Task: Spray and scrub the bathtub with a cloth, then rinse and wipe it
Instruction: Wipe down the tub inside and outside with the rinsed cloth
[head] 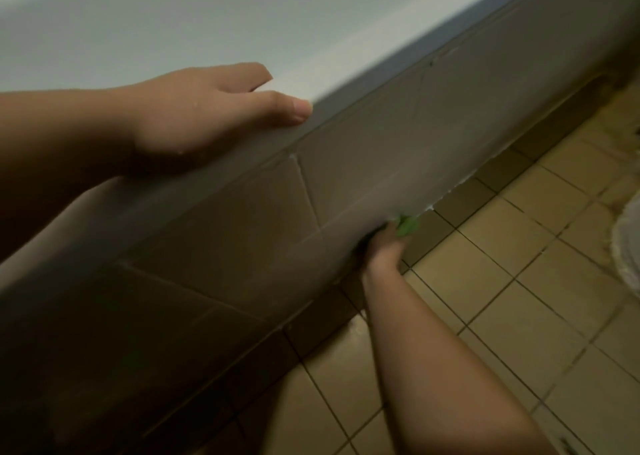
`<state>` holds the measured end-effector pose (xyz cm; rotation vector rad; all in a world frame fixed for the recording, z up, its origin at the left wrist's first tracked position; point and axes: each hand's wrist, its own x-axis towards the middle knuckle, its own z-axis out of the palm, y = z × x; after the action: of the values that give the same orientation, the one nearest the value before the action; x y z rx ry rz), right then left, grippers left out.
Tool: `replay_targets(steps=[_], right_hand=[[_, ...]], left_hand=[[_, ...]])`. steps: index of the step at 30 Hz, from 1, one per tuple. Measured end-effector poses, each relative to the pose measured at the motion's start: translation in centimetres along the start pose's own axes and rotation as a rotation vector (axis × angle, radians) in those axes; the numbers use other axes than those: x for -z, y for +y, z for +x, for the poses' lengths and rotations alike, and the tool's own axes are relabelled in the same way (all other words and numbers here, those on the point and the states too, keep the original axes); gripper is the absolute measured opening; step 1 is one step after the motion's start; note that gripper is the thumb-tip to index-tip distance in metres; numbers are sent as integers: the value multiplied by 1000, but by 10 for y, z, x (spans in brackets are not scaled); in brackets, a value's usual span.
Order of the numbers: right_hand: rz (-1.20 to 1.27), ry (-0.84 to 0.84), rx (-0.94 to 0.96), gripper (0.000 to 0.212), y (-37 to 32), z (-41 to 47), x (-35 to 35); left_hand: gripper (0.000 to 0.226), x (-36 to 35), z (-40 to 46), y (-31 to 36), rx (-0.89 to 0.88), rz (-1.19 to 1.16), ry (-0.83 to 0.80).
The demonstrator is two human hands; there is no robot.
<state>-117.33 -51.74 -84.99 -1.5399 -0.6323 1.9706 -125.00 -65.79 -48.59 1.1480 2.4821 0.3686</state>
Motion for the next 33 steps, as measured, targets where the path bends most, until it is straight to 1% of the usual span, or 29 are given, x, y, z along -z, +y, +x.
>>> replay_targets(steps=[1,3,4,6,7,9,10,11,12,14,16,18,19,21,23,24,25,26,28,31,33], right_hand=[[32,-19,28,31,-2,-13,2],[-3,-59,50,54,11,-49,5],[-33,-86,41,58,22,-72,10],[-88,-139,-29,55,42,-99,17],[-127,-143,-54,52,41,-102,18],[-95,-108,-132,50,8,-98,7],[-66,-76,-128,50,-13,-94,-2],[-40,-57,-66,51,-37,-94,-9],[-39,-39,35,53,-61,-98,-16],[-137,-9,293,55,-93,-120,-30],[-206,-40,473,62,-87,-159,-35],[-261,-91,521,67,-54,-192,-28],[-286,-120,502,70,-38,-200,-21],[-322,-157,354,70,-31,-190,-11],[-269,-122,170,60,-55,-165,-13],[-243,-91,152,54,-72,-157,-17],[-232,-81,201,52,-91,-155,-22],[-221,-84,300,52,-110,-162,-27],[-230,-97,554,58,-131,-192,-41],[-258,-105,814,54,-111,-231,-47],[-297,-129,893,53,-88,-239,-37]], left_hand=[[73,0,3,1,-4,-10,-6],[73,-1,6,6,-24,5,-12],[71,-2,8,7,-25,-1,-6],[66,-1,8,8,-19,-18,3],[65,-1,8,8,-25,-23,9],[65,-2,8,7,-34,-28,14],[64,-2,9,7,-42,-30,15],[64,-2,10,6,-46,-40,15],[65,-2,11,5,-51,-64,13],[68,-2,11,5,-66,-97,6],[75,-2,11,5,-84,-85,4],[70,-2,11,5,-101,-62,-6],[66,-2,10,5,-105,-51,-16],[67,-2,9,6,-105,-37,-24],[72,-3,10,6,-82,-14,-6],[70,-4,12,6,-68,6,3],[67,-5,14,6,-57,29,11],[64,-7,15,6,-47,45,15],[60,-8,19,9,-23,70,21],[63,-9,25,16,-16,109,32],[69,-10,26,23,-18,114,38]])
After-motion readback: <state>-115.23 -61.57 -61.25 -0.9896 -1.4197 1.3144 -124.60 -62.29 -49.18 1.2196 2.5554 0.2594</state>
